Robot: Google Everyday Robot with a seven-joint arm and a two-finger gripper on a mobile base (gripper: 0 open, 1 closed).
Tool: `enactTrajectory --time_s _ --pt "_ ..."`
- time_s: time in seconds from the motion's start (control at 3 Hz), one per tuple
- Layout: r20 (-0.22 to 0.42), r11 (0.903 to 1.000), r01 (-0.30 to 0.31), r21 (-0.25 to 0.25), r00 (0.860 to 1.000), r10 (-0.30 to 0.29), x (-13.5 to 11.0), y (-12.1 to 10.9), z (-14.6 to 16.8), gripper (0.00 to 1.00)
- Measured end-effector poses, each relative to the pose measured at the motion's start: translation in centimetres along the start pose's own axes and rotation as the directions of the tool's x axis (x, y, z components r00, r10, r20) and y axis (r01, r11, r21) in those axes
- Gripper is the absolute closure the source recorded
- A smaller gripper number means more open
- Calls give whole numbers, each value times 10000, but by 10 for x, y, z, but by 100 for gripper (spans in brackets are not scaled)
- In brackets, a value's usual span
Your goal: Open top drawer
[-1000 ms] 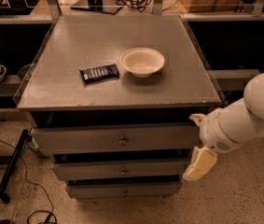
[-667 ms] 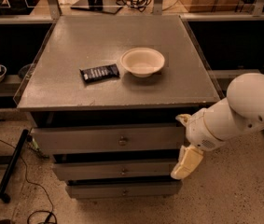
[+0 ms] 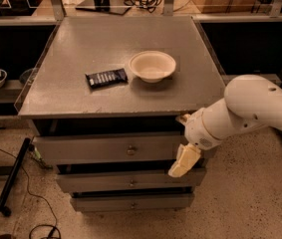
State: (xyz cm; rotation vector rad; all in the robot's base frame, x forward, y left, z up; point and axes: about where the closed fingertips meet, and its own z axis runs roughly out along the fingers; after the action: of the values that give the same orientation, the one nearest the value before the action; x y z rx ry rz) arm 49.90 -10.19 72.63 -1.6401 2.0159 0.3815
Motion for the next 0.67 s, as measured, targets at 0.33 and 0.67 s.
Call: enactTrajectory --time_s 0.33,0.67 --pt "0 10000 0 0 10000 0 0 0 0 0" --pt "2 9997 -116 -211 9999 116 5 1 12 0"
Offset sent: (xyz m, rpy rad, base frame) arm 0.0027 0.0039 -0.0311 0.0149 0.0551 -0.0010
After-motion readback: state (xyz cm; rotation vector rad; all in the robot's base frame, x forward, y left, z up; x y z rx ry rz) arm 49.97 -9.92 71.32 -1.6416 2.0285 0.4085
